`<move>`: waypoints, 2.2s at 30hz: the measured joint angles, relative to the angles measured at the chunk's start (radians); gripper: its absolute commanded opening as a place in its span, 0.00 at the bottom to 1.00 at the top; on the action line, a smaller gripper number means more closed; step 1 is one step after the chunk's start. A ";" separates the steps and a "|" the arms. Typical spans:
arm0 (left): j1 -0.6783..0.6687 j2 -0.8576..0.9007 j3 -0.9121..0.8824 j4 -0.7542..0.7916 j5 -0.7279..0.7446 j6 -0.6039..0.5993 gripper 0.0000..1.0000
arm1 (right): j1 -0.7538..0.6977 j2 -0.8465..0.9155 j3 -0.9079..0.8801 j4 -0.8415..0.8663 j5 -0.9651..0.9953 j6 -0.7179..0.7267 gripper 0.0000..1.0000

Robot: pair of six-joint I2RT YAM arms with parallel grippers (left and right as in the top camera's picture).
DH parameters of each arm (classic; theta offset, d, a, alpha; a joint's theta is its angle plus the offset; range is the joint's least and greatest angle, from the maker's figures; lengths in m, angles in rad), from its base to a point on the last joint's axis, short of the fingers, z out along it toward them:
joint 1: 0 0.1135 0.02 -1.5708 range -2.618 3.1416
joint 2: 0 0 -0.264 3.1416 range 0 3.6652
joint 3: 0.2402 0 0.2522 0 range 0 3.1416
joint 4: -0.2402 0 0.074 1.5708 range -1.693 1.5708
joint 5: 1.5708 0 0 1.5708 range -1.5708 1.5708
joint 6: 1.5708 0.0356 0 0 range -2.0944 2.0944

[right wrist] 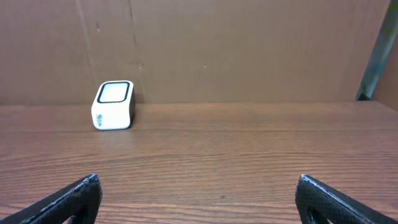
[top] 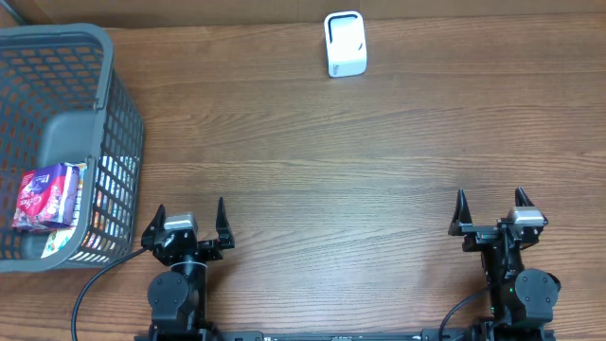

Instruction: Scan the item barcode

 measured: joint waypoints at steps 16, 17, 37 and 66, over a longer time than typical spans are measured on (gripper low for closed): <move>0.000 0.000 0.000 0.000 0.000 0.000 1.00 | 0.000 0.000 0.000 0.000 0.000 0.000 1.00; 0.000 0.000 0.000 0.000 0.000 0.000 1.00 | 0.000 0.000 0.000 -0.001 0.000 0.000 1.00; 0.000 0.000 0.000 0.000 0.000 0.000 1.00 | 0.000 0.000 0.000 0.000 0.000 0.000 1.00; 0.000 0.000 -0.005 0.074 0.016 -0.014 1.00 | 0.000 0.000 0.000 0.000 0.000 0.000 1.00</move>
